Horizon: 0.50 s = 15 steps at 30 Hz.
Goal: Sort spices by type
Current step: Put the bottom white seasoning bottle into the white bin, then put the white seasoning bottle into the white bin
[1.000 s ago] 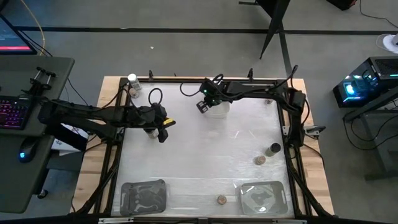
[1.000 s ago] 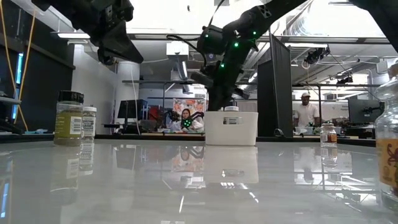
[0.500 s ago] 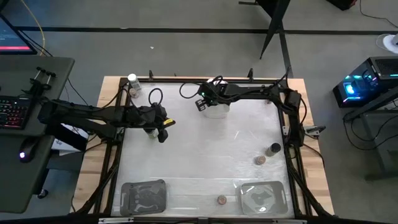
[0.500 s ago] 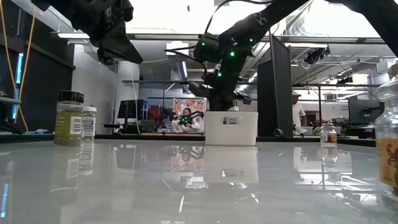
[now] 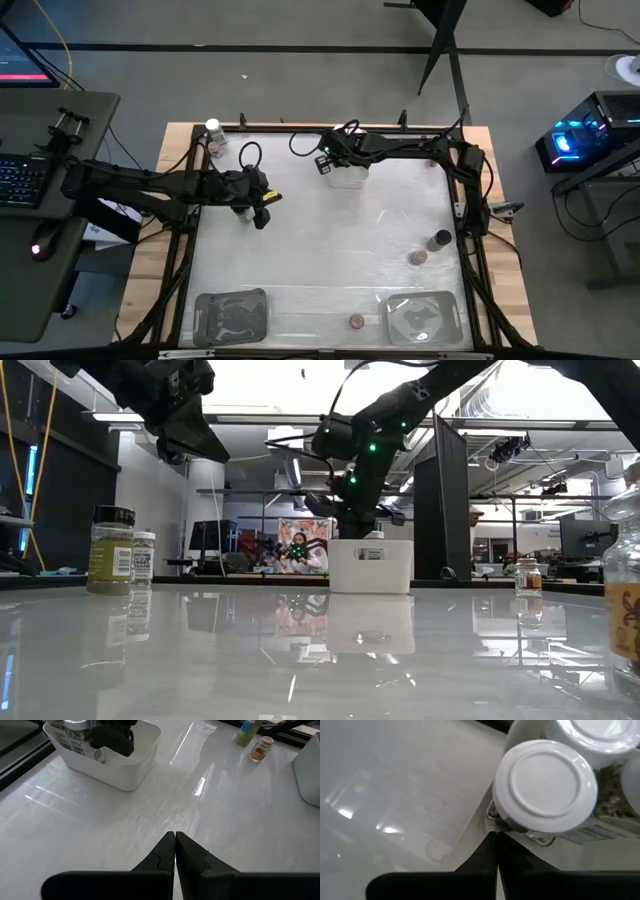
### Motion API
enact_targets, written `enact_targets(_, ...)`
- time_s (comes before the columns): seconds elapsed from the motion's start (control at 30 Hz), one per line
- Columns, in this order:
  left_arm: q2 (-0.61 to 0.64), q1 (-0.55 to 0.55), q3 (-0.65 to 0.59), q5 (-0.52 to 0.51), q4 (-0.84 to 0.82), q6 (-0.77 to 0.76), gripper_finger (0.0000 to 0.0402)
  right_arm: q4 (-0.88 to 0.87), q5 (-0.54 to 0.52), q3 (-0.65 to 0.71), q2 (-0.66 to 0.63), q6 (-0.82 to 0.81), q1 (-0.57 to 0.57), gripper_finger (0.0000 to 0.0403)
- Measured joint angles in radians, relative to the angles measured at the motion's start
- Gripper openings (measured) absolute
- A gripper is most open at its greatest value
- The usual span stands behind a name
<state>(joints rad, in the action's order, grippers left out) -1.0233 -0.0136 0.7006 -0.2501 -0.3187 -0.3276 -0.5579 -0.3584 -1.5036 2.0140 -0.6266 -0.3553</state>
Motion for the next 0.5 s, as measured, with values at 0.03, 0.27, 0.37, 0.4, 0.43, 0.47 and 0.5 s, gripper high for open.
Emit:
enact_targets(0.03,0.000,0.000,0.000,0.000,0.000,0.002,0.0000,0.000,0.012,0.000,0.000,0.015,0.000,0.0000)
enact_targets(0.27,0.001,0.000,0.001,0.014,0.000,0.012,0.0000,-0.022,0.164,0.000,-0.046,0.134,0.009,0.0000)
enact_targets(0.37,0.007,0.000,0.032,0.069,-0.029,0.021,0.0000,-0.046,0.215,0.000,-0.093,0.167,0.010,0.0000)
enact_targets(0.4,0.008,0.002,0.060,0.078,-0.048,0.041,0.0000,-0.046,0.234,0.000,-0.112,0.174,0.009,0.0000)
enact_targets(0.43,0.008,0.006,0.094,0.080,-0.081,0.064,0.0000,-0.045,0.250,0.000,-0.136,0.180,0.009,0.0000)
enact_targets(0.47,0.008,0.014,0.134,0.072,-0.128,0.087,0.0000,-0.043,0.260,0.000,-0.161,0.182,0.008,0.0000)
enact_targets(0.5,0.007,0.028,0.173,0.053,-0.182,0.107,0.0000,-0.043,0.262,0.000,-0.190,0.182,0.006,0.0000)
